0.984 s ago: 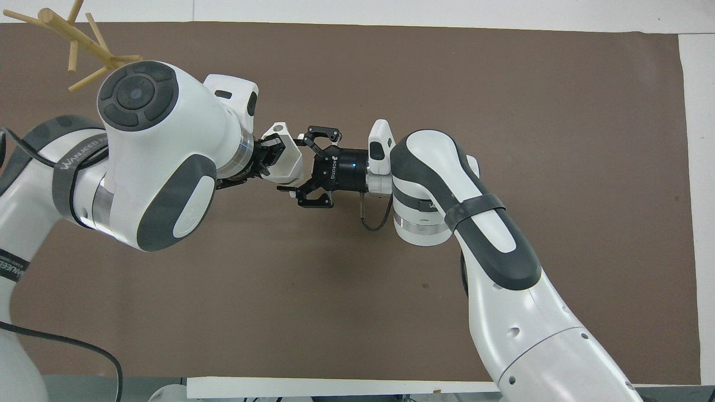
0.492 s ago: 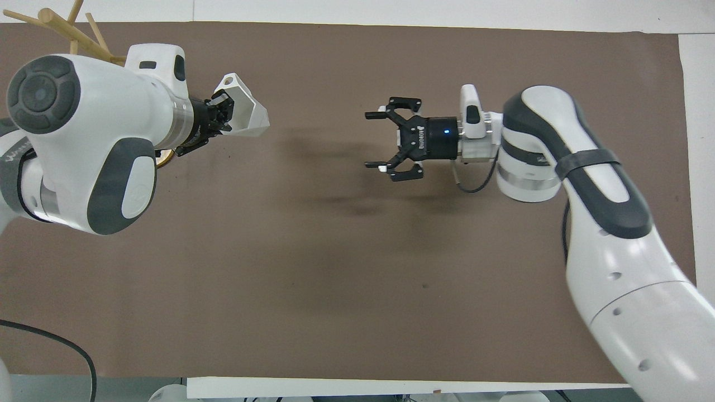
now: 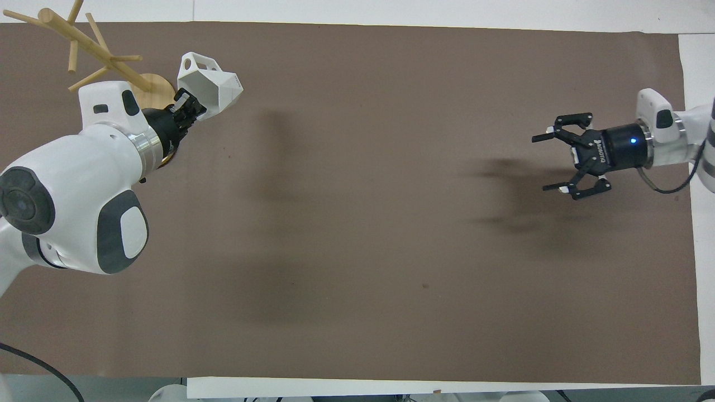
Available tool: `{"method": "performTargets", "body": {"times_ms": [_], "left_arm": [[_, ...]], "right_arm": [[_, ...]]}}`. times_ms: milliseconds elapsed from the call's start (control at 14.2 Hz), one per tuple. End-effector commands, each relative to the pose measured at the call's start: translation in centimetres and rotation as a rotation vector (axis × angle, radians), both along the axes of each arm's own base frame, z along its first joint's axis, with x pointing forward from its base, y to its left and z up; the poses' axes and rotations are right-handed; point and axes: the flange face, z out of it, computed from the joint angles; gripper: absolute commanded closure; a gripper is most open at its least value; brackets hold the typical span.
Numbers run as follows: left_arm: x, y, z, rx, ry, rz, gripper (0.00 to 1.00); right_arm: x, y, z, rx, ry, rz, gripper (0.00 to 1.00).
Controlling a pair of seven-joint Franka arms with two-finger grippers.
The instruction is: Hang cup on rack
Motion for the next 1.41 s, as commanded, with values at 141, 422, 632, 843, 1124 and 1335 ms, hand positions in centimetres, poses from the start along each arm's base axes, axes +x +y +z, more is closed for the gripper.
{"method": "performTargets", "body": {"times_ms": [141, 422, 632, 843, 1124, 1335], "left_arm": [[0.1, 3.0, 0.1, -0.03, -0.036, 0.074, 1.0], [1.1, 5.5, -0.8, 0.056, -0.05, 0.017, 1.0], [2.2, 6.4, -1.5, 0.082, -0.048, 0.01, 1.0], [3.4, 7.1, -2.2, 0.118, -0.048, -0.017, 1.0], [4.0, 8.6, -2.9, 0.122, -0.035, 0.009, 1.0], [4.7, 9.2, -2.8, 0.12, -0.038, 0.024, 1.0]], "right_arm": [[-4.5, -5.3, 13.2, -0.445, 0.091, -0.008, 0.0], [-8.1, -2.5, 23.6, -0.768, 0.186, -0.133, 0.0], [-8.8, 2.3, 29.4, -1.031, 0.271, -0.291, 0.0], [-7.2, 7.2, 32.5, -1.159, 0.311, -0.455, 0.0], [-7.0, 10.1, 32.1, -1.231, 0.534, -0.785, 0.0], [-7.6, 11.5, 32.2, -1.298, 0.65, -0.996, 0.0]]}}
